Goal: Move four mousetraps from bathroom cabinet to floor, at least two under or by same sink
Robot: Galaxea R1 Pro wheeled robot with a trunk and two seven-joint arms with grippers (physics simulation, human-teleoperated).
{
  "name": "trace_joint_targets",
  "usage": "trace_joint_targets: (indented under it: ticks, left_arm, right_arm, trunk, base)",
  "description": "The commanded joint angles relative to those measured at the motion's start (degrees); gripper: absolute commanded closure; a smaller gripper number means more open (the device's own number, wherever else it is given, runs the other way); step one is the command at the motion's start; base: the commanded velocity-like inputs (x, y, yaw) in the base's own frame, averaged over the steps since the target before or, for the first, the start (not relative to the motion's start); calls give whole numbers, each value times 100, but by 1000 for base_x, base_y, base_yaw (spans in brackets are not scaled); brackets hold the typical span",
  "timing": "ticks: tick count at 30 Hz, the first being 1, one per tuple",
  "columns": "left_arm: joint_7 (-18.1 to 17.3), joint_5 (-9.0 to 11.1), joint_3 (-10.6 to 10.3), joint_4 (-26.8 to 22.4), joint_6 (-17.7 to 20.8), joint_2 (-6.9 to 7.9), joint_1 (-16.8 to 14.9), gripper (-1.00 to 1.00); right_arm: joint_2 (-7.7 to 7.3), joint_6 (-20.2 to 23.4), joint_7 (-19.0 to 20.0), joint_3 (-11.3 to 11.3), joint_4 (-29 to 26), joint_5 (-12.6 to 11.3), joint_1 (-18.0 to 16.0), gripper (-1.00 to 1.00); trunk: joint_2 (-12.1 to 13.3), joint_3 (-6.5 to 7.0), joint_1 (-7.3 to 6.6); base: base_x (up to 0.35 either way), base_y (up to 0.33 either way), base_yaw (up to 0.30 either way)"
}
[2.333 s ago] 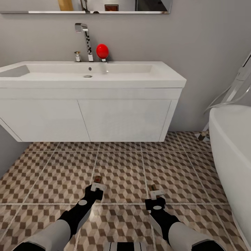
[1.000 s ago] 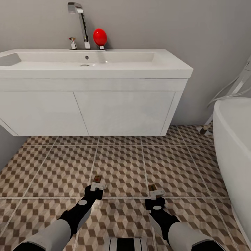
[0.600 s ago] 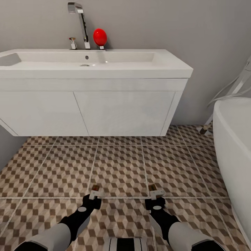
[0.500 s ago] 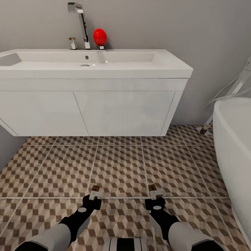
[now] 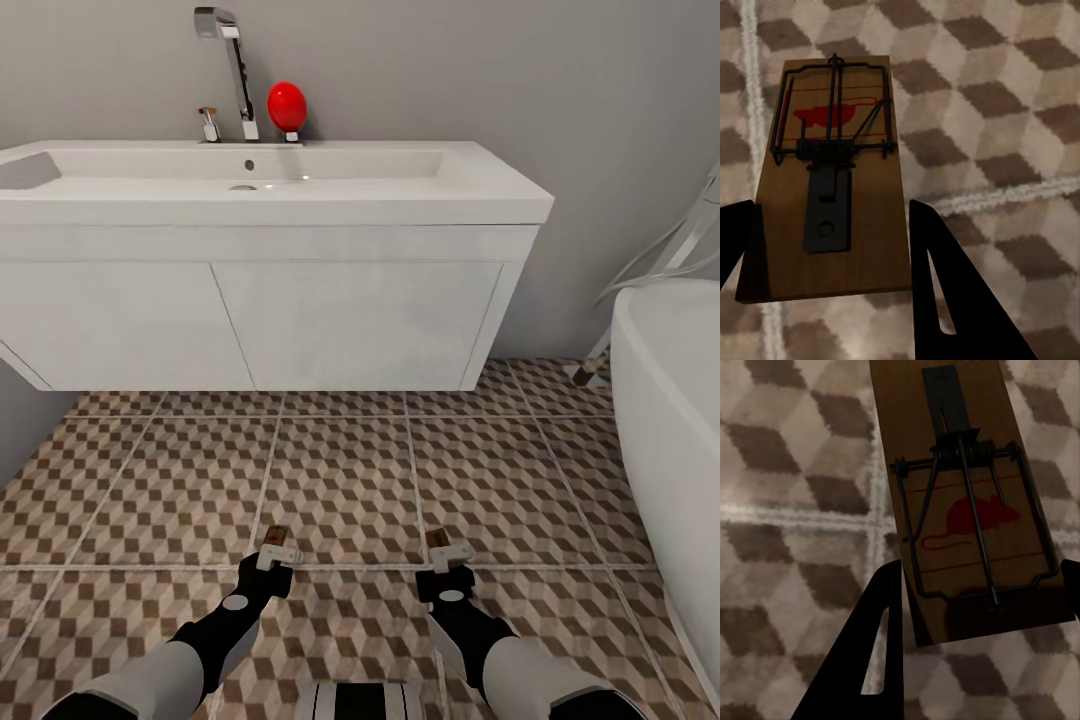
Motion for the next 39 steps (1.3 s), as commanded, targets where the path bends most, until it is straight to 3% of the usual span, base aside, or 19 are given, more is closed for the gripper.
trace_joint_targets:
  ticks: [1, 7, 16, 32, 39]
  left_arm:
    - [23, 27, -47, 5, -21, -1, -4, 100]
    - [28, 30, -23, -7, -25, -22, -4, 100]
    - [35, 55, 3, -3, -22, -197, -4, 100]
    - [36, 60, 14, -2, -36, -193, -4, 100]
    - [36, 66, 22, -10, -49, -191, -4, 100]
  right_arm:
    - [1, -22, -21, 24, 7, -25, -4, 100]
    - [1, -21, -21, 31, 7, -25, -4, 100]
    - [1, -16, -21, 33, 7, -25, -4, 100]
    - [1, -20, -20, 33, 7, -20, -4, 100]
    - [1, -21, -18, 33, 7, -18, -4, 100]
  trunk:
    - [-1, -4, -1]
    - [-1, -4, -1]
    - [-1, -4, -1]
    - [-23, -358, 40]
    - [-23, -358, 40]
  base:
    - [0, 0, 0]
    - [0, 0, 0]
    - [0, 0, 0]
    - [0, 0, 0]
    - [0, 0, 0]
